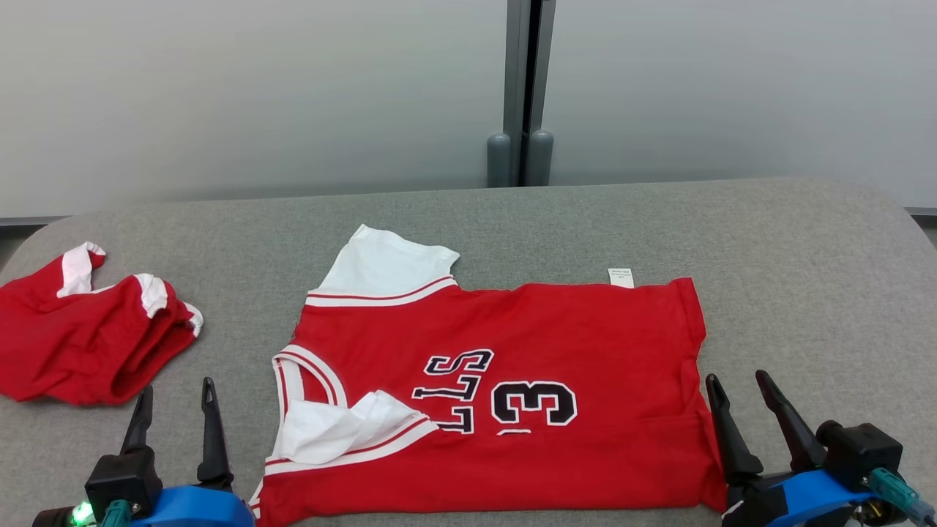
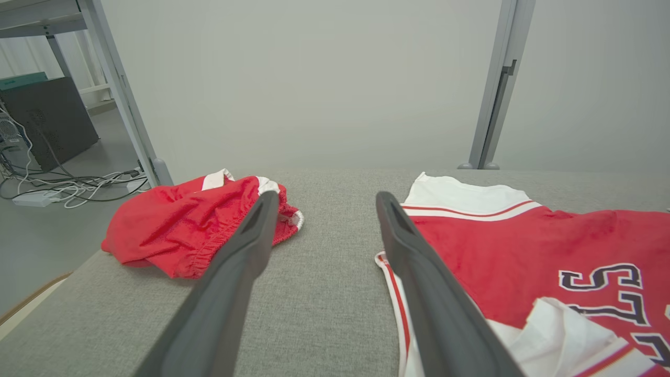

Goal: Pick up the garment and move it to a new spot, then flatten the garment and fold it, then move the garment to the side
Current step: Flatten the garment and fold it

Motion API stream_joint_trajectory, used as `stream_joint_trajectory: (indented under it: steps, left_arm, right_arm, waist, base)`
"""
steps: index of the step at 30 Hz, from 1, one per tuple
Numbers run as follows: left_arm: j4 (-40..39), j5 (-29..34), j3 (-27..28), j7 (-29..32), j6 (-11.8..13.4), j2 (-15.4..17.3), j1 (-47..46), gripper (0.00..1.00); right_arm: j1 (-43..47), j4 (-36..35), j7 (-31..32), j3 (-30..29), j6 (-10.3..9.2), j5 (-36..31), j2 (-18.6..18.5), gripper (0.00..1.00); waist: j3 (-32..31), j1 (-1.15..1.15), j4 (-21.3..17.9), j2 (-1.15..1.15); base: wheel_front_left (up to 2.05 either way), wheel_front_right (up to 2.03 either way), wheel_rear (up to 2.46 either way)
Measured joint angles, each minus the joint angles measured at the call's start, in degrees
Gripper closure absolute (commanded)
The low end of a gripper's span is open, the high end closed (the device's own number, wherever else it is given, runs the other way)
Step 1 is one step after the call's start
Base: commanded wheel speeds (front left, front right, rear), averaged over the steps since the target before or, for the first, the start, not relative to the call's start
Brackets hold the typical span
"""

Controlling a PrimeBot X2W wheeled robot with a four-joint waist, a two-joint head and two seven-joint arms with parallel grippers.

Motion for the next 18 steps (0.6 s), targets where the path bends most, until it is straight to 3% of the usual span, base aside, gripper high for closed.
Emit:
stream_joint_trajectory:
  steps: [10, 18]
  left_arm:
    - [1.41, 0.0, 0.01, 0.0, -1.56, 0.85, -3.67, 0.0]
    - [4.93, 2.4, -3.59, 4.44, -5.52, 5.43, -21.63, 0.0]
  right_arm:
    - [-2.42, 0.85, -0.01, 0.62, 0.0, -0.15, -0.43, 0.0]
    - [-16.03, 6.0, 4.68, 3.91, 0.0, -0.7, -4.94, 0.0]
  waist:
    - [1.28, 0.0, -0.57, 0.0]
    - [7.49, 0.01, -2.94, 0.0]
  base:
    - [0.0, 0.0, 0.0]
    - [0.0, 0.0, 0.0]
